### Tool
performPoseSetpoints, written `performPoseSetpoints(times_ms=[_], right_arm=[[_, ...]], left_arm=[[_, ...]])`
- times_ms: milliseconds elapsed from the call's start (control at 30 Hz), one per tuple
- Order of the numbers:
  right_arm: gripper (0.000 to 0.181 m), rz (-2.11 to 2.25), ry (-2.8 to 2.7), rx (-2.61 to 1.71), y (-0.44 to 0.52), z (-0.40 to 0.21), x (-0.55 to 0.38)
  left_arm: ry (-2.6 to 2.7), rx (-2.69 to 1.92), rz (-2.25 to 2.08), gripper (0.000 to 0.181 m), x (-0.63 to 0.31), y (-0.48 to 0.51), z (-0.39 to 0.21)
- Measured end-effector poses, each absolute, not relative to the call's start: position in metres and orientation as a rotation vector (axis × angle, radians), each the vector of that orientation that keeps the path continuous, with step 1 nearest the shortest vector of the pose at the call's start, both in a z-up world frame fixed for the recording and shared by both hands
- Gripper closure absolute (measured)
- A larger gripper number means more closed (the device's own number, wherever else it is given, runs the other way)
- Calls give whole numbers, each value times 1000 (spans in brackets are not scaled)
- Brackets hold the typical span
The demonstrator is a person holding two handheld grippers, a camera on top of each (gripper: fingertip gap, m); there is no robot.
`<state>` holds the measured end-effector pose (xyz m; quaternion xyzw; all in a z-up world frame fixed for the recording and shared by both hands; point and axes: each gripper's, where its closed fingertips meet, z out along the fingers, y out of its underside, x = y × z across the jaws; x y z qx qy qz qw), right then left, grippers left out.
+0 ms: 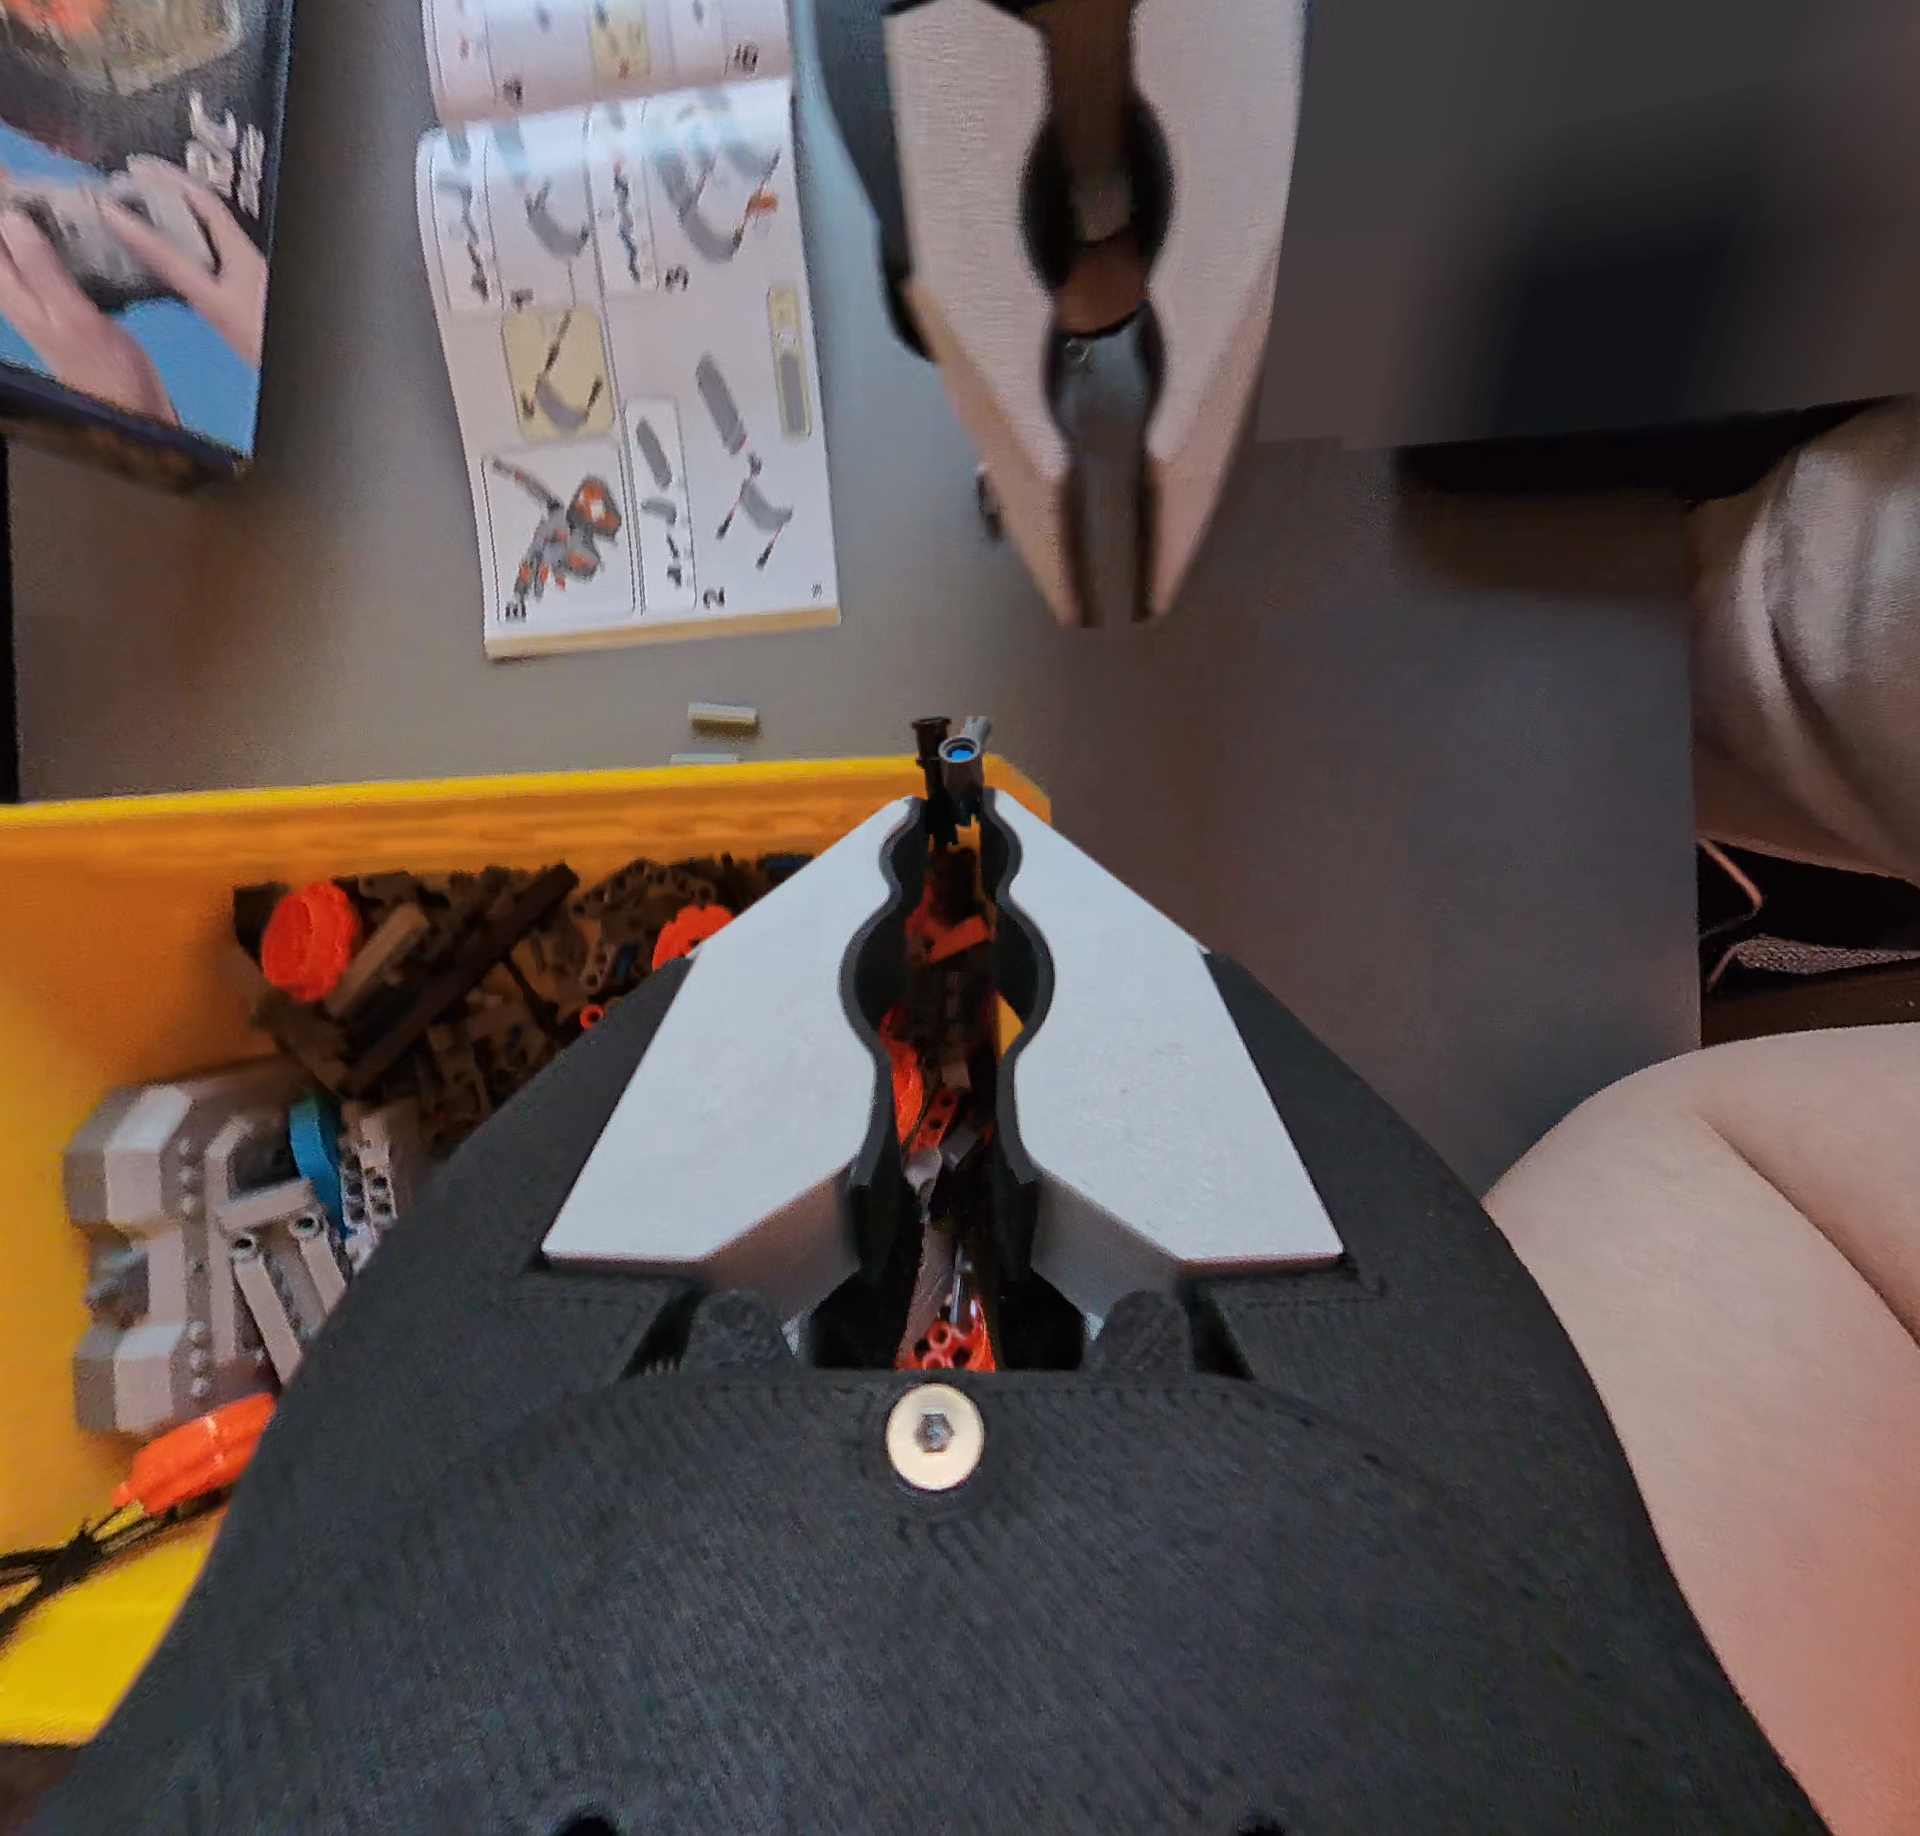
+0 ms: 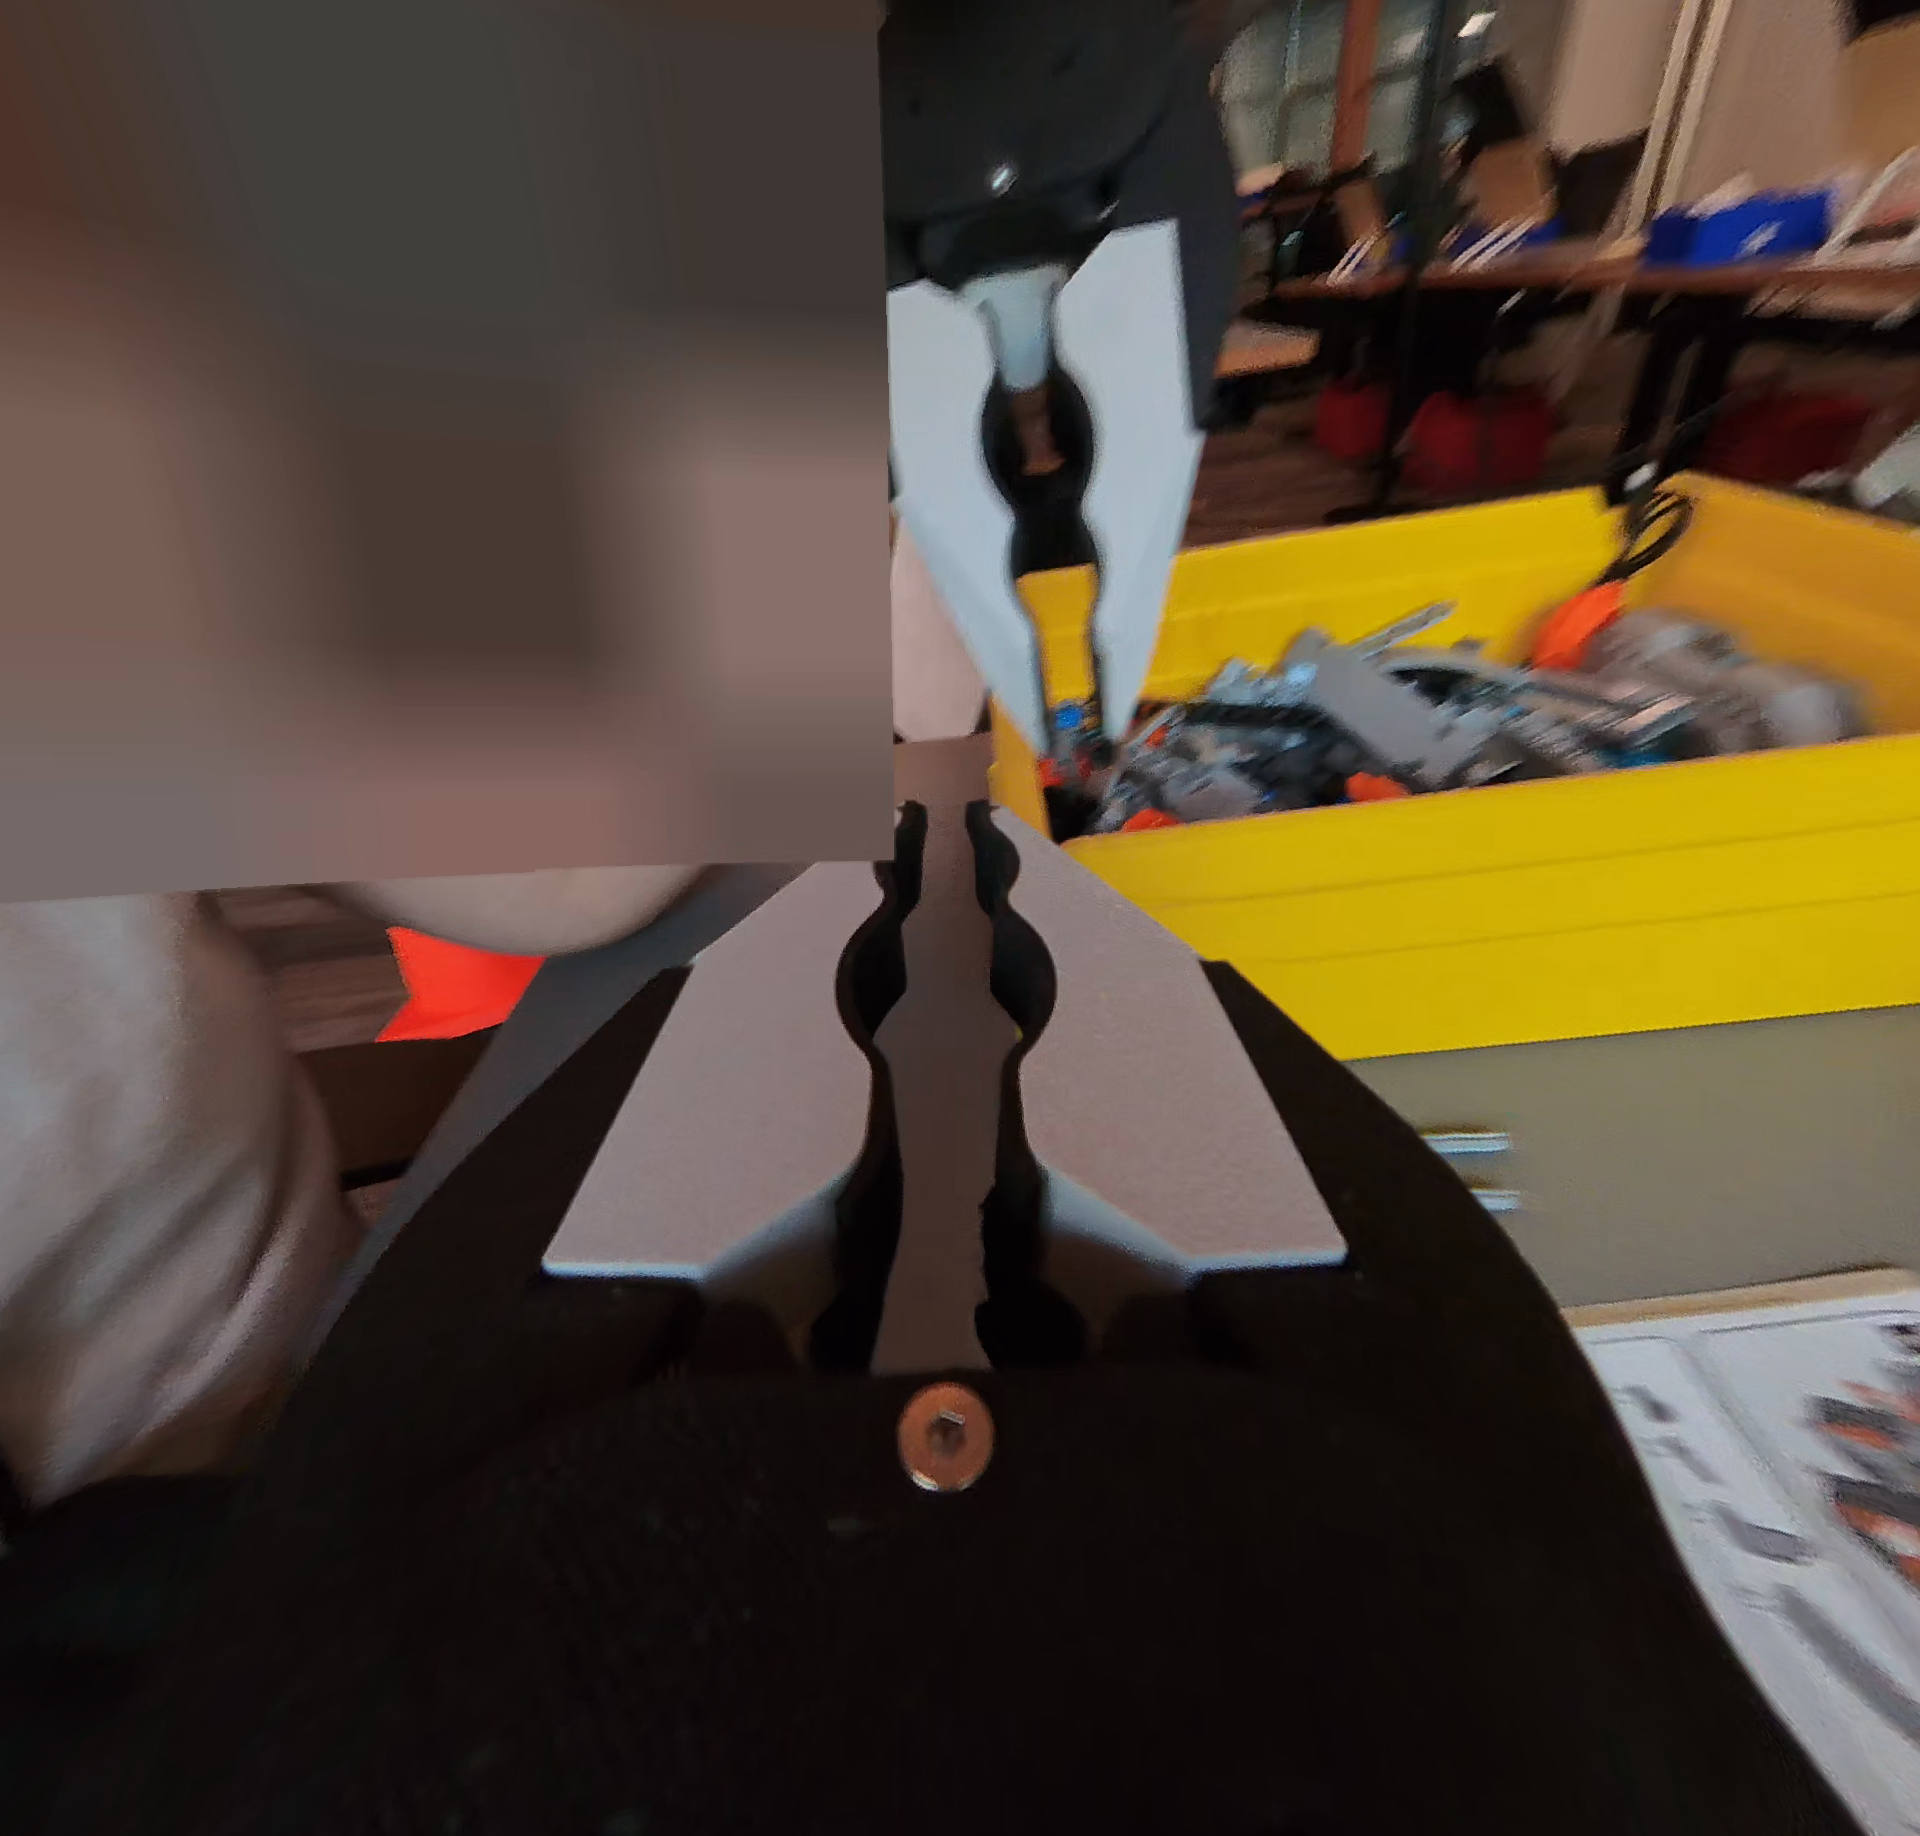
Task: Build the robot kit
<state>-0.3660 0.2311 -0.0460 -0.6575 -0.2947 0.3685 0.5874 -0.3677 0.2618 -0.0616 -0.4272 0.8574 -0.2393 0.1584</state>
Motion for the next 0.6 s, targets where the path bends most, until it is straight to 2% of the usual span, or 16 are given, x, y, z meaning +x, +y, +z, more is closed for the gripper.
performPoseSetpoints(times_ms=[133,467,600], right_arm=[[161,694,-711,-1494,241,-35,-350],[160,293,-913,-1487,245,-47,-344],[173,82,-968,-1488,252,-48,-328]], left_arm=[[2475,-1167,-670,173,-362,250,-59],[2463,-1361,-902,173,-338,240,-59],[2423,-1516,-1039,173,-328,244,-60]])
